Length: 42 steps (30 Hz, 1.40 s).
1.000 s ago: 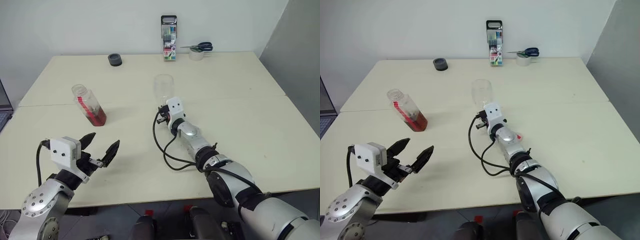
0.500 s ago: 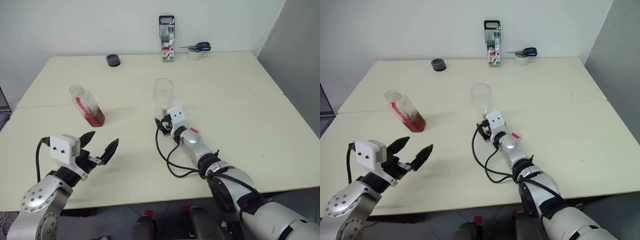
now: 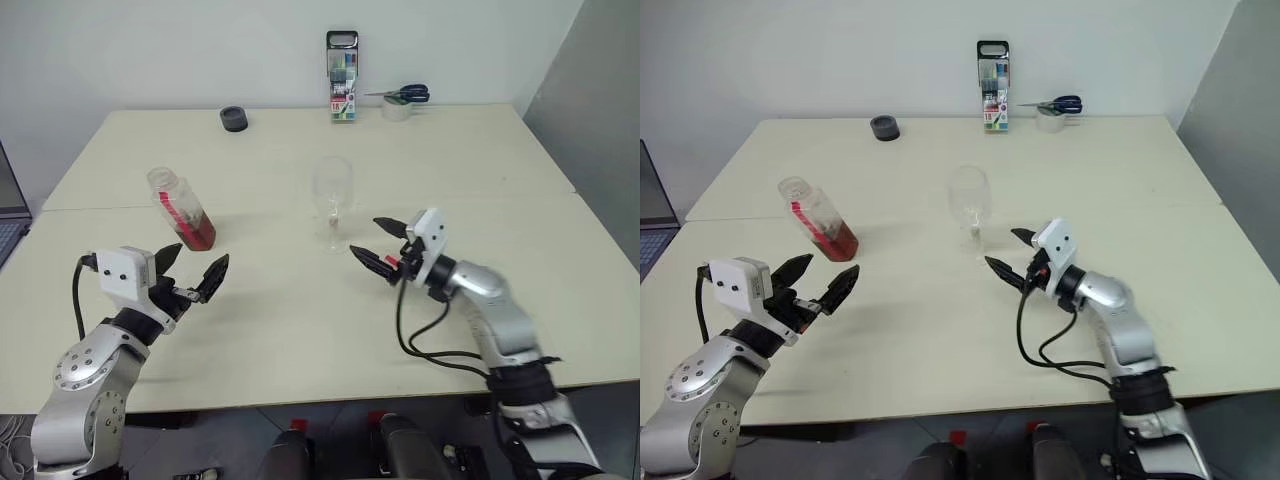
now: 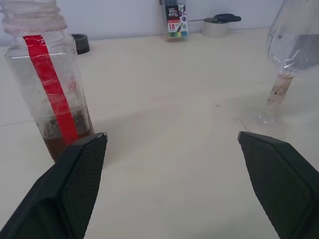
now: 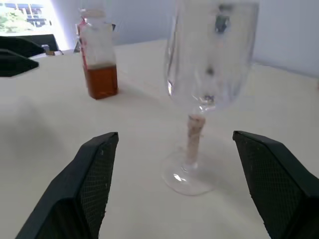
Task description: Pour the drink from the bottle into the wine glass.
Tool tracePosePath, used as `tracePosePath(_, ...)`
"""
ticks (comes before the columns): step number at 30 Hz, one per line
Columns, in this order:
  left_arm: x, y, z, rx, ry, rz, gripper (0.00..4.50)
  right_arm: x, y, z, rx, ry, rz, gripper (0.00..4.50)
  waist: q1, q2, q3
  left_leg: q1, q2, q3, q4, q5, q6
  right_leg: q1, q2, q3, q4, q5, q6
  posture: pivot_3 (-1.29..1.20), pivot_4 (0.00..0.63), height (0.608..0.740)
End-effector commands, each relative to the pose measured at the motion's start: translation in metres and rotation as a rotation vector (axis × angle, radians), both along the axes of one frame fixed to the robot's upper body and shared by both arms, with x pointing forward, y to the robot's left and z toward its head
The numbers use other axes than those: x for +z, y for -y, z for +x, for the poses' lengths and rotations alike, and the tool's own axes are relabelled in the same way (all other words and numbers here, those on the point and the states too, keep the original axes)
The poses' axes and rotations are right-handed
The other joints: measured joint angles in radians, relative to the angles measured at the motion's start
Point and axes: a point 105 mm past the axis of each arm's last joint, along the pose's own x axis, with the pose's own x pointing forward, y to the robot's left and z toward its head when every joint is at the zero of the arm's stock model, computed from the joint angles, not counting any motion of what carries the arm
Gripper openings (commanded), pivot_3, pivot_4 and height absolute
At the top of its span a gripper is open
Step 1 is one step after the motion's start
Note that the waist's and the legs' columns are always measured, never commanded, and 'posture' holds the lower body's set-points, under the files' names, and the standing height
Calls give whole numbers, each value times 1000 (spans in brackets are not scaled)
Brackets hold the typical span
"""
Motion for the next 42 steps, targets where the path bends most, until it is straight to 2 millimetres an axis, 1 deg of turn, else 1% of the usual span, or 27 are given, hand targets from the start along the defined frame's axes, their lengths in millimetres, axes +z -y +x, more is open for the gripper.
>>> tracePosePath(1, 5, -7, 5, 50, 39, 12, 4500, 24, -1, -31, 109, 46, -38, 3920, 2, 0, 0, 0, 0, 0, 0, 0, 0, 1, 0, 0, 0, 0, 0, 0, 150, 740)
tracePosePath(3, 5, -15, 10, 86, 44, 16, 4500, 28, 2, -37, 126, 76, -78, 3920, 4, -1, 0, 0, 0, -1, 1, 0, 0, 2, 0, -2, -1, 0, 0, 0, 150, 740)
tracePosePath(6, 6, -28, 24, 143, 57, 22, 4500, 34, 7, -42, 144, 98, -99, 3920, 5, -1, 0, 0, -1, -2, 1, 0, 0, 3, -1, -3, -2, 0, 0, 0, 150, 740)
tracePosePath(9, 9, -37, 38, 179, 75, 22, 4500, 44, 7, -43, 157, 113, -74, 3920, 5, -1, 0, 0, -1, -3, 1, 0, 0, 3, -1, -6, -2, 0, 0, 0, 150, 740)
tracePosePath(13, 13, -45, 55, 210, 100, 25, 4500, 56, 3, -45, 178, 127, -30, 3920, 5, -1, 0, -2, -1, -5, 1, 2, -3, 2, -2, -12, -2, 0, 0, 0, 150, 740)
tracePosePath(16, 16, -44, 64, 201, 116, 49, 4500, 58, 1, -47, 186, 135, -28, 3920, 7, -1, 0, -3, -1, -7, 1, 2, -4, 2, -3, -14, -4, 0, 0, 0, 150, 740)
tracePosePath(19, 20, -42, 72, 197, 132, 36, 4500, 58, 0, -48, 177, 133, -22, 3920, 7, -1, 0, -4, -2, -7, 1, 2, -4, 3, -3, -14, -4, 0, 0, 0, 150, 740)
tracePosePath(27, 20, -45, 84, 178, 134, 37, 4500, 60, -1, -49, 160, 132, -18, 3920, 7, -1, 0, -4, -1, -7, 1, 2, -4, 2, -3, -14, -4, 0, 0, 0, 150, 740)
tracePosePath(31, 15, -55, 99, 196, 119, 27, 4500, 61, -1, -48, 150, 131, -17, 3920, 7, -1, 0, -4, -2, -7, 1, 2, -4, 2, -3, -15, -4, 0, 0, 0, 150, 740)
tracePosePath(39, 16, -55, 123, 184, 116, 26, 4500, 61, 2, -43, 117, 129, -10, 3920, 7, -1, 0, -4, -2, -7, 1, 2, -4, 2, -4, -15, -4, 0, 0, 0, 150, 740)
tracePosePath(42, 13, -54, 127, 179, 105, 21, 3940, 62, 3, -41, 104, 126, 3, 3970, 5, -1, 0, -4, -2, -7, 1, 2, -4, 2, -4, -15, -4, 0, 0, 0, 150, 740)
